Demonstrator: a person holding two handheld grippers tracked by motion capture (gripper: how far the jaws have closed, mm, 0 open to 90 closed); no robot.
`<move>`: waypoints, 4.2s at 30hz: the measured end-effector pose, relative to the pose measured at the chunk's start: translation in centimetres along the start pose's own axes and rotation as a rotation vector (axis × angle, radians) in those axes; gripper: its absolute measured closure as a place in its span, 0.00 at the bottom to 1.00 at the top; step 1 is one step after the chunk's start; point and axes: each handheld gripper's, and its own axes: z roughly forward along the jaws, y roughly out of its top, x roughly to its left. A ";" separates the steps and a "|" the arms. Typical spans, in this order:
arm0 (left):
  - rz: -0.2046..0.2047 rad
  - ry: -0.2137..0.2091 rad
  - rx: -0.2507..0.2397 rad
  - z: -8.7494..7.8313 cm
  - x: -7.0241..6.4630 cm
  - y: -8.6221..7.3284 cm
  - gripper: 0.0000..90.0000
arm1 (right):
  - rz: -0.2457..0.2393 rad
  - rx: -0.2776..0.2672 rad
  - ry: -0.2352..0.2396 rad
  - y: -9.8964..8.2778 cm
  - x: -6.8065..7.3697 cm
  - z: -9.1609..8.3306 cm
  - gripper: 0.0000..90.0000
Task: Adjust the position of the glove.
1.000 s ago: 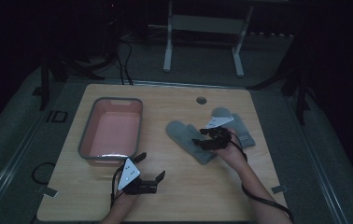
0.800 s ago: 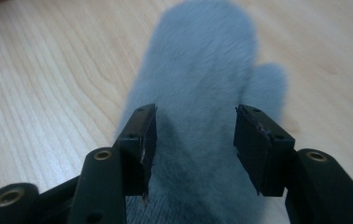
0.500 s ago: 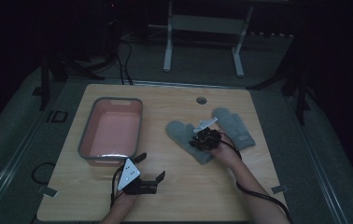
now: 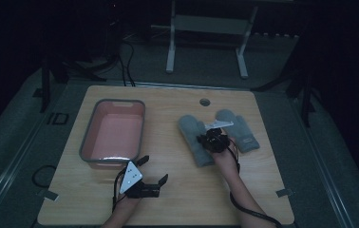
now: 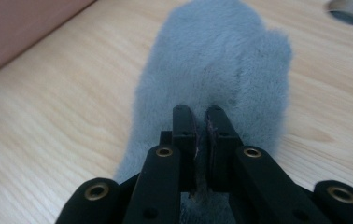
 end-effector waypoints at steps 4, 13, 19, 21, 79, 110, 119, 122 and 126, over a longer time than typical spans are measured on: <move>-0.002 0.001 0.000 0.0 0.0 0.0 0.04 | 0.083 -0.022 -0.067 0.5 0.7 -1.2 0.94; -0.002 0.000 0.001 0.0 0.0 0.0 0.04 | 0.254 -0.049 -0.179 0.3 1.8 -1.8 0.94; -0.001 0.001 0.002 0.0 0.0 0.0 0.04 | 0.311 -0.045 -0.170 -0.5 1.8 -0.8 0.93; -0.002 0.001 0.002 0.0 0.0 0.0 0.04 | 0.320 -0.030 -0.175 -1.1 2.0 0.3 0.93; -0.016 -0.006 -0.004 0.0 0.2 0.0 0.04 | 0.005 -0.004 -0.143 -1.5 -15.5 -4.6 0.53; -0.027 -0.007 -0.003 -0.1 0.2 0.0 0.05 | 0.257 0.008 -0.224 -3.0 -13.6 -4.2 0.91; -0.032 -0.007 -0.005 -0.1 0.3 0.0 0.05 | 0.401 -0.063 -0.297 -4.5 -11.2 -8.4 0.91; -0.025 -0.007 -0.003 -0.1 0.2 0.0 0.05 | 0.435 -0.068 -0.303 -5.1 -10.5 -9.0 0.91; -0.013 -0.007 -0.002 0.0 0.1 0.0 0.05 | 0.448 -0.057 -0.306 -6.2 -9.0 -9.3 0.91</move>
